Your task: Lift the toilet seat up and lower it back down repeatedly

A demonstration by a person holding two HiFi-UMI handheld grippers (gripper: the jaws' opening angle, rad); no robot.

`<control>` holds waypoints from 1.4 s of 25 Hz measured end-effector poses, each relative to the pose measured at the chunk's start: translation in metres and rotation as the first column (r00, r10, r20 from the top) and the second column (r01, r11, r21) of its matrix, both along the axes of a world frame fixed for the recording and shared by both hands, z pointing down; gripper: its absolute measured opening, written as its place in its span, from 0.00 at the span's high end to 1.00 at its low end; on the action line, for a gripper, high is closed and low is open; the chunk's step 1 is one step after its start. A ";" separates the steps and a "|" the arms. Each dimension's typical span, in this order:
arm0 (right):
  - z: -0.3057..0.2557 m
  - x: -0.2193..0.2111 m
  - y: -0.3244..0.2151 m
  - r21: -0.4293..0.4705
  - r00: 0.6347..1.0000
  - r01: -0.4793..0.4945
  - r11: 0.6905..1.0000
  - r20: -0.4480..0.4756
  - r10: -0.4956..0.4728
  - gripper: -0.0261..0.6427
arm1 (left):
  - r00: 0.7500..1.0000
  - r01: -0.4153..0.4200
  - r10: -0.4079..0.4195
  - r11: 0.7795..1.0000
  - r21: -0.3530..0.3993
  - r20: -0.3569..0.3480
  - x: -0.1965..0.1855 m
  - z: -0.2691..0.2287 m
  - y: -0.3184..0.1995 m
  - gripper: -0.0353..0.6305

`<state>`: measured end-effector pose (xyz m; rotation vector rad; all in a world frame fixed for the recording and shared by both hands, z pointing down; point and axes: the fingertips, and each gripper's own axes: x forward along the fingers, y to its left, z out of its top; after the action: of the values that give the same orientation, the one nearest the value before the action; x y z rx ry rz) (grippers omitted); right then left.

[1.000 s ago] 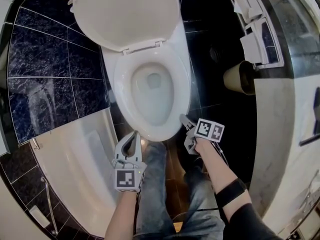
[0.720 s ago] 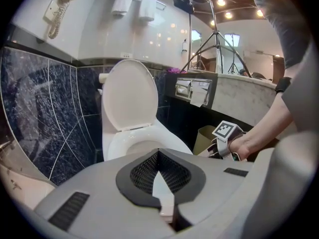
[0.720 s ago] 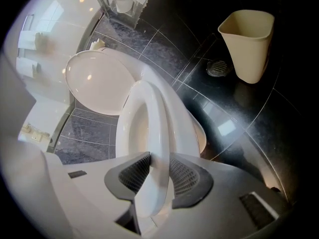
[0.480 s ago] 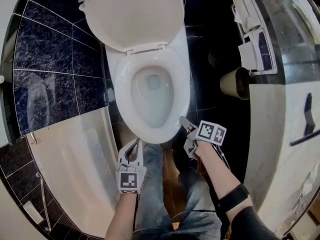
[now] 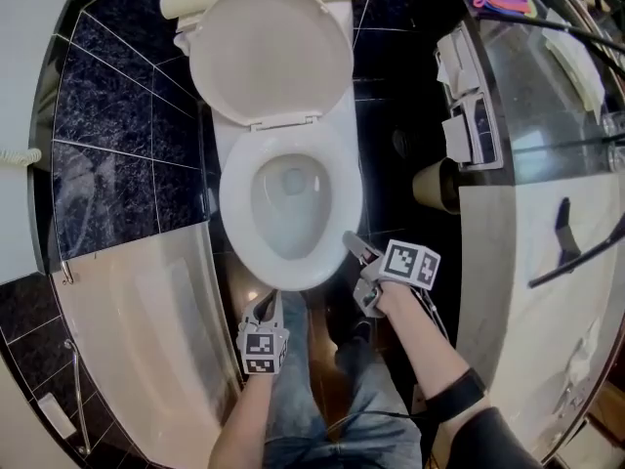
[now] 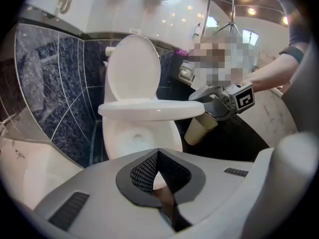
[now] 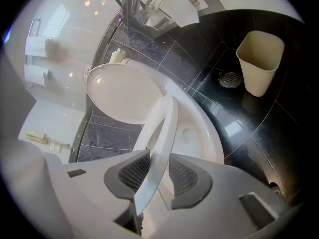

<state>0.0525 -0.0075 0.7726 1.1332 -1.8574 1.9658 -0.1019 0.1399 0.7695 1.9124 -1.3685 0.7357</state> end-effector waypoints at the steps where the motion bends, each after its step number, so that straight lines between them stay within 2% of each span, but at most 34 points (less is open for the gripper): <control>1: -0.004 -0.001 -0.002 0.000 1.000 -0.001 1.000 -0.002 0.001 0.73 | 1.000 -0.009 0.010 1.000 0.012 -0.006 0.005 -0.003 -0.010 0.96; 4: -0.014 -0.002 -0.007 -0.003 1.000 -0.006 1.000 -0.002 0.006 0.73 | 1.000 -0.004 0.006 0.998 0.066 -0.027 0.015 -0.020 -0.046 0.96; 8: -0.027 -0.003 -0.015 0.013 1.000 -0.010 1.000 0.000 0.010 0.73 | 0.997 0.075 -0.071 0.992 0.097 -0.045 0.007 -0.033 -0.067 0.96; 17: -0.073 -0.006 -0.041 0.048 0.999 -0.034 0.998 -0.029 0.035 0.72 | 0.995 0.086 -0.077 0.986 0.141 -0.063 -0.001 -0.084 -0.106 0.96; 24: -0.151 -0.014 -0.072 0.174 0.998 0.036 0.984 -0.057 -0.026 0.80 | 0.994 0.089 -0.079 0.984 0.154 -0.071 -0.013 -0.126 -0.152 0.96; 28: -0.192 -0.018 -0.091 0.254 0.994 0.072 0.965 -0.103 -0.048 0.84 | 0.998 0.053 -0.044 0.983 0.173 -0.051 -0.017 -0.151 -0.184 0.96; 31: -0.224 -0.025 -0.105 0.328 0.990 0.097 0.940 -0.133 -0.055 0.92 | 0.999 0.027 -0.020 0.981 0.190 -0.039 -0.022 -0.168 -0.210 0.96; 35: -0.262 -0.037 -0.124 0.450 0.968 0.194 0.871 -0.231 -0.096 0.94 | 0.999 0.011 -0.001 0.975 0.220 -0.045 -0.030 -0.190 -0.252 0.96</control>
<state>0.0150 -0.1319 0.5105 1.2112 -2.2944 1.2907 -0.1322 -0.1120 0.5791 2.0807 -1.4795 0.5531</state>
